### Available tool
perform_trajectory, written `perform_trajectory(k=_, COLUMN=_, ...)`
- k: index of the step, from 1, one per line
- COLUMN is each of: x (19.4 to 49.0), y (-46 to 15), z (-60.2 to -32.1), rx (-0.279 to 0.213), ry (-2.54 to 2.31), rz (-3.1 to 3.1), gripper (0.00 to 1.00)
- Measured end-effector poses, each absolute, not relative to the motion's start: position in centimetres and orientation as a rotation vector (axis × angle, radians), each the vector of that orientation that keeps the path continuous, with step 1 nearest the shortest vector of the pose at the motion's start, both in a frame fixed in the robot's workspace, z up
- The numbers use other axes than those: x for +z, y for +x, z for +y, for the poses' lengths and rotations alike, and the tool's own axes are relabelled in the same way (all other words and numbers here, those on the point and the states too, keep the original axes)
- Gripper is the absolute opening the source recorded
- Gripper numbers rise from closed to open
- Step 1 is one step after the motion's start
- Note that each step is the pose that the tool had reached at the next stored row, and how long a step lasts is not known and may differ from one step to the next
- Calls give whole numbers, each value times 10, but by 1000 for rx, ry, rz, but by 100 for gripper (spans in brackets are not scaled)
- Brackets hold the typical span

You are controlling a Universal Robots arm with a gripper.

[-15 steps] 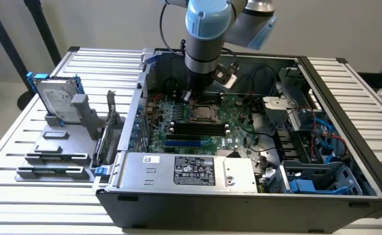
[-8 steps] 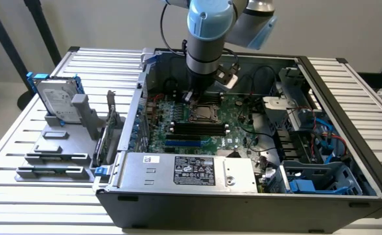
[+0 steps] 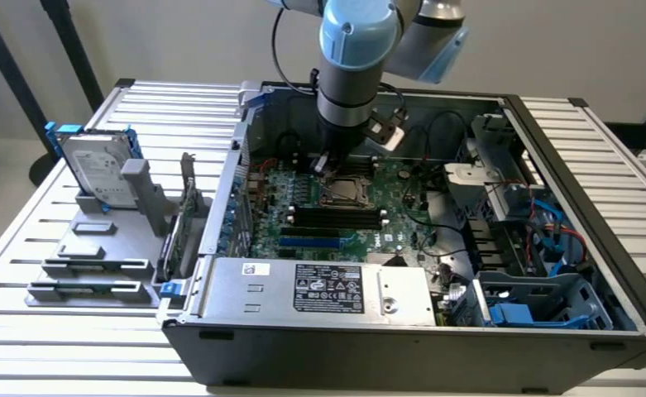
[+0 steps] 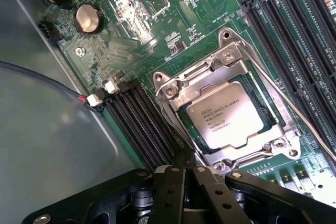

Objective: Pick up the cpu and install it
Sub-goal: 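Install the first cpu locking lever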

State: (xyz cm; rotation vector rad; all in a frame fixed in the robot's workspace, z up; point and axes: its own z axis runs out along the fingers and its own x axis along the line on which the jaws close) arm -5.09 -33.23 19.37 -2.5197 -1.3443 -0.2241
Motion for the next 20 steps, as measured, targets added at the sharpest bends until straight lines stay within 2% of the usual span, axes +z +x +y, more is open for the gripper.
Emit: perform_trajectory(k=20, x=192, y=-31, z=-332, rx=-209, ry=-2516, rz=-1343, gripper=11)
